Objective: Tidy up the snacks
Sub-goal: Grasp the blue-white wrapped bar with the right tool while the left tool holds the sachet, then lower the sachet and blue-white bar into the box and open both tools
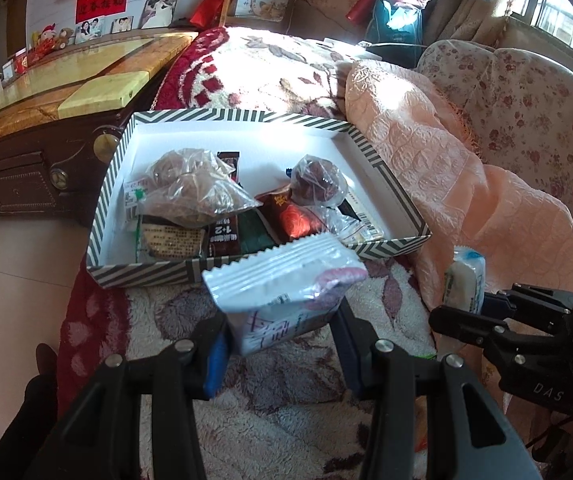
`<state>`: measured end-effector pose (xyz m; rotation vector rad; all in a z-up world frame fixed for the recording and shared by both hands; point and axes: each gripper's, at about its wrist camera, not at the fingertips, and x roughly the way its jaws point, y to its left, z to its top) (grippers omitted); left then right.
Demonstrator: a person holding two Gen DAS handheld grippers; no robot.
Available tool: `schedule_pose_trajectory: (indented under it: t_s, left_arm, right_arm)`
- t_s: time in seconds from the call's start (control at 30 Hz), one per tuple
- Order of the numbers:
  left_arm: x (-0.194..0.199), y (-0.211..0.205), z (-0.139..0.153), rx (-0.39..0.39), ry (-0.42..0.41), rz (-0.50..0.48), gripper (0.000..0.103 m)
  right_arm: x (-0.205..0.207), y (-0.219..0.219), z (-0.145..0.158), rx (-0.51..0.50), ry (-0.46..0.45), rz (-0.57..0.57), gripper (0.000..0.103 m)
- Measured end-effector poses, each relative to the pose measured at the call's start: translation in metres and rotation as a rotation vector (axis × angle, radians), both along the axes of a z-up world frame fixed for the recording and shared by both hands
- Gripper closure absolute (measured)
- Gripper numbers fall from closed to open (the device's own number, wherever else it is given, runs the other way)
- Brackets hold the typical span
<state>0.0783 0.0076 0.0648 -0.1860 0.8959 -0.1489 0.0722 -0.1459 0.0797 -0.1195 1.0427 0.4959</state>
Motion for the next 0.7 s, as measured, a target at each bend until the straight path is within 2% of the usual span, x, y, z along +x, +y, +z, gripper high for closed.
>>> schedule_pose_trajectory:
  t_s: [0.6, 0.7]
  left_arm:
    - [0.051, -0.009, 0.022, 0.086, -0.047, -0.029, 0.054]
    - [0.064, -0.006, 0.023, 0.074, -0.037, -0.020, 0.055]
  right_arm:
    - [0.036, 0.005, 0.018, -0.023, -0.036, -0.016, 0.075]
    - [0.048, 0.003, 0.020, -0.030, -0.048, -0.030, 0.075]
